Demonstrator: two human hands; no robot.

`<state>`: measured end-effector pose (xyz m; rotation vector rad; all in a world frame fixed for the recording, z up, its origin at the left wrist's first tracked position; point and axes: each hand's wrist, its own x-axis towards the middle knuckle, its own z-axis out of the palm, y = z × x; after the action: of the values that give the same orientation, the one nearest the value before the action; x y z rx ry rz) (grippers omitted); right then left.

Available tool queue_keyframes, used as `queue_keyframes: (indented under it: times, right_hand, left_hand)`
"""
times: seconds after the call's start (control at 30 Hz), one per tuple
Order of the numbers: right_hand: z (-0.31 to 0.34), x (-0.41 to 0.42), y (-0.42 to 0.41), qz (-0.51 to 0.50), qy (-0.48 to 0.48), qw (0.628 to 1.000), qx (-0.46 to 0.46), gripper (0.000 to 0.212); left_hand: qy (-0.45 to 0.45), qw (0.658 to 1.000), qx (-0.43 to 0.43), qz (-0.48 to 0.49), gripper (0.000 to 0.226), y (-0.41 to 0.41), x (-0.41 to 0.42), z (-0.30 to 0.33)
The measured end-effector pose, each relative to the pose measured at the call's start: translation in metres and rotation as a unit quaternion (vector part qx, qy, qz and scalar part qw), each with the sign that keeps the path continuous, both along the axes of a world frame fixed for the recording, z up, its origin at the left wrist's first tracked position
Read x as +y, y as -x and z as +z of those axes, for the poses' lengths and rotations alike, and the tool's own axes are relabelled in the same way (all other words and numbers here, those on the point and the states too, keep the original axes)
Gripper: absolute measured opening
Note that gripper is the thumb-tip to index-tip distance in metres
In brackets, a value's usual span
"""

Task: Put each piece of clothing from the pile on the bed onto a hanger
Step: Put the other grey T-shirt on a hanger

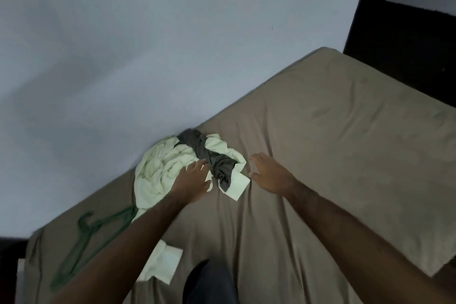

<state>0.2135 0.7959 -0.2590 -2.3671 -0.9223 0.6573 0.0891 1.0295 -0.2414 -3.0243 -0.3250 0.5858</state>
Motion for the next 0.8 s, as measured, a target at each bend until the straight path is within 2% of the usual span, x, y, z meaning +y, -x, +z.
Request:
queue_keyframes:
  times: [0.07,0.13,0.2,0.3,0.37,0.43,0.47,0.53,0.6,0.67,0.73,0.8]
  right_hand:
    - [-0.034,0.023,-0.006,-0.015,-0.002,1.0,0.006,0.049]
    - [-0.079,0.053,-0.008,-0.024,0.003,1.0,0.004,0.052]
    - [-0.124,0.089,-0.011,-0.025,0.009,0.999,-0.028,0.046]
    - [-0.186,0.154,-0.019,-0.027,0.0,0.996,-0.08,0.06]
    - [-0.227,0.188,-0.028,-0.04,0.024,0.991,-0.126,0.059]
    - [-0.261,0.208,-0.04,-0.07,-0.013,0.983,-0.171,0.036]
    - [-0.274,0.212,-0.046,-0.105,-0.054,0.981,-0.155,0.028]
    - [-0.284,0.211,-0.058,-0.216,-0.156,0.963,-0.035,0.027]
    - [-0.282,0.199,-0.065,-0.282,-0.282,0.909,0.122,0.021]
    - [-0.261,0.179,-0.063,-0.315,-0.413,0.821,0.235,0.026]
    - [-0.235,0.153,-0.05,-0.347,-0.494,0.736,0.307,0.024]
    - [-0.209,0.124,-0.032,-0.382,-0.537,0.668,0.345,0.028]
  left_hand:
    - [-0.021,0.999,0.027,-0.011,0.043,-0.029,0.029,-0.025]
    - [0.009,0.999,0.034,0.005,0.039,-0.059,0.062,-0.055]
    - [0.055,0.998,0.02,0.026,0.041,-0.088,0.094,-0.091]
    - [0.096,0.995,-0.01,0.036,0.056,-0.113,0.139,-0.159]
    - [0.117,0.99,-0.063,0.038,0.065,-0.113,0.158,-0.208]
    - [0.097,0.981,-0.163,0.025,0.066,-0.107,0.169,-0.247]
    - [0.087,0.973,-0.211,0.018,0.066,-0.103,0.173,-0.26]
    - [0.073,0.961,-0.265,-0.013,0.064,-0.101,0.182,-0.275]
    - [0.052,0.964,-0.258,-0.049,0.06,-0.097,0.186,-0.28]
    - [0.036,0.966,-0.245,-0.071,0.061,-0.096,0.185,-0.275]
    - [0.029,0.967,-0.234,-0.097,0.061,-0.099,0.179,-0.264]
    - [0.03,0.965,-0.229,-0.127,0.054,-0.108,0.165,-0.246]
